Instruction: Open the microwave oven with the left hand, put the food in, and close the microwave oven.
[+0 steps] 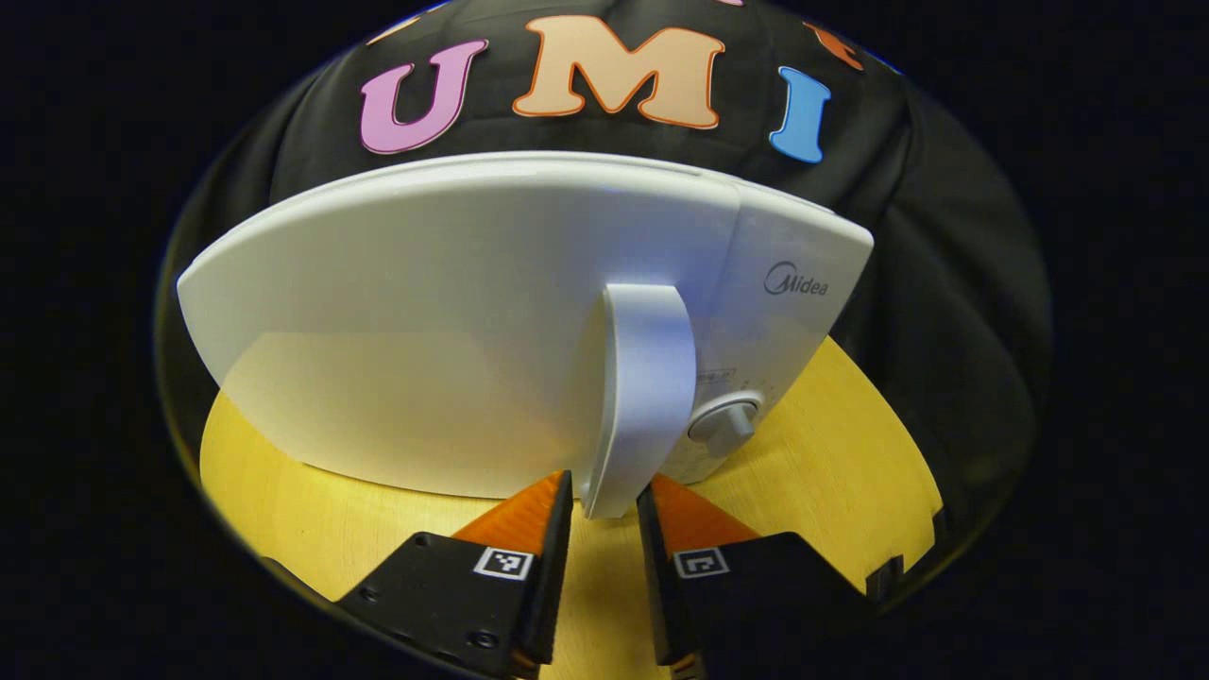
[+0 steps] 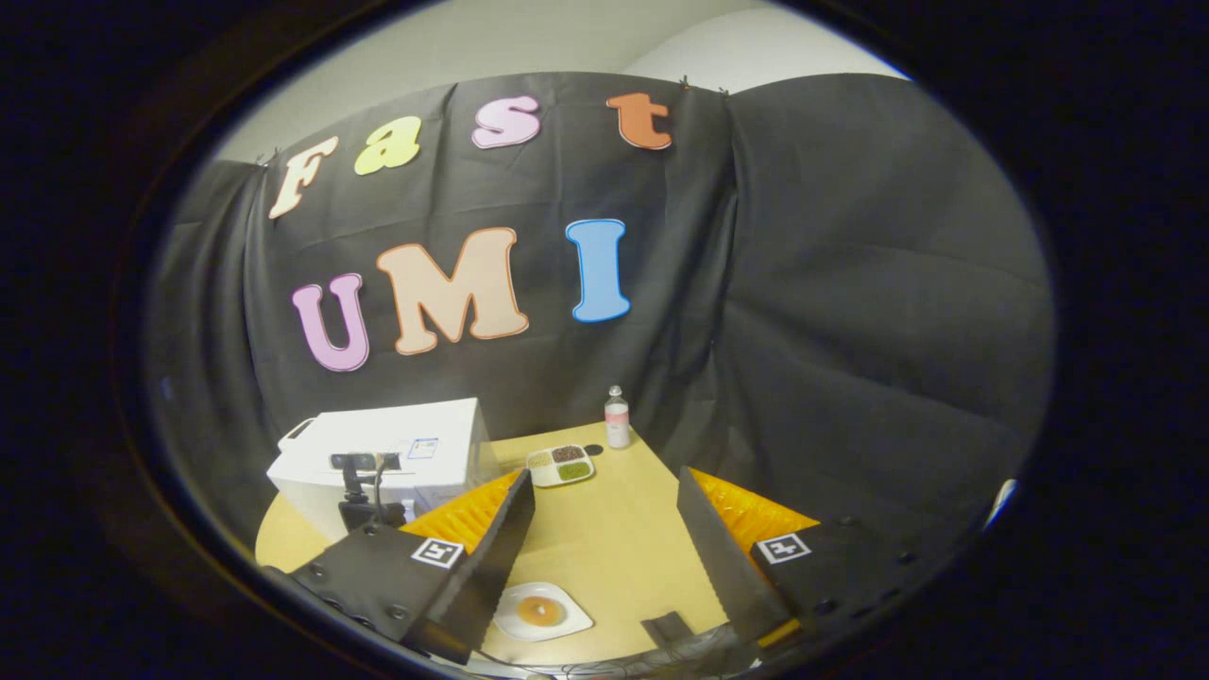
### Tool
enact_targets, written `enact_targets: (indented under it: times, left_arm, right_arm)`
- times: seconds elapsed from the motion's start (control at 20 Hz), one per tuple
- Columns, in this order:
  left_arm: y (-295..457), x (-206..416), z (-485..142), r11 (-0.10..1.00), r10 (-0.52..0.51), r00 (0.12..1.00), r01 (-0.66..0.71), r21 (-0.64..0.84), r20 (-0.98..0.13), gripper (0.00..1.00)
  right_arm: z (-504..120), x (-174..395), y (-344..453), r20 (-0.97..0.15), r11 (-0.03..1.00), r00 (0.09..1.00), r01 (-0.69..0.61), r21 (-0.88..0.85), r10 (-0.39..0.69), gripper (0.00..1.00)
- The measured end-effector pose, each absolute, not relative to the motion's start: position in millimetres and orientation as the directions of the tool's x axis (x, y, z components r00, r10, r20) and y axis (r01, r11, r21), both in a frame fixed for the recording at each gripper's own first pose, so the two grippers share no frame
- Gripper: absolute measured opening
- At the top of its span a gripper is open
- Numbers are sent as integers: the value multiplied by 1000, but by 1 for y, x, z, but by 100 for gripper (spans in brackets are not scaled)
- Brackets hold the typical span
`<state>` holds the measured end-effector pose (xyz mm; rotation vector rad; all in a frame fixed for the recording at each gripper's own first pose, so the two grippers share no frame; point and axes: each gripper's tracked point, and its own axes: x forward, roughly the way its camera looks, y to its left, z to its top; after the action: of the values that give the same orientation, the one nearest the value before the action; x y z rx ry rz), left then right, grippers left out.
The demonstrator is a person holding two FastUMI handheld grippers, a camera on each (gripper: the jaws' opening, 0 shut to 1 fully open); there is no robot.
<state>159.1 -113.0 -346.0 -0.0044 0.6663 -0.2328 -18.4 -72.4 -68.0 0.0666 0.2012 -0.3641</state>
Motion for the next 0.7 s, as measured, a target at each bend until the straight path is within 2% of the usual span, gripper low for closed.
enact_targets:
  times: [0.05,0.1,0.15,0.2,0.25,0.3,0.65,0.7]
  left_arm:
    - [-112,158,-344,976,-205,761,204,-72,-615,34]
    - [-114,161,-346,978,-196,761,202,-61,-618,30]
    - [-114,161,-347,979,-187,760,200,-50,-622,28]
    - [-114,161,-348,980,-178,760,197,-40,-625,25]
    - [-114,161,-347,980,-173,763,197,-30,-622,24]
    - [-114,160,-348,980,-171,766,199,-24,-619,22]
    - [-114,158,-348,978,-178,766,210,-22,-618,14]
    - [-114,157,-347,978,-181,769,206,-31,-614,11]
  right_arm:
    - [-69,-19,-74,-210,931,913,364,30,-350,92]
    - [-69,-21,-75,-213,929,911,368,30,-354,96]
    - [-70,-22,-75,-215,928,909,372,30,-358,96]
    - [-73,-23,-76,-219,927,907,374,28,-359,92]
    - [-76,-24,-76,-226,927,906,374,25,-359,92]
    - [-80,-26,-76,-232,927,903,375,21,-361,96]
    - [-107,-31,-68,-286,934,899,355,32,-332,96]
    - [-110,-31,-66,-293,937,899,348,30,-325,92]
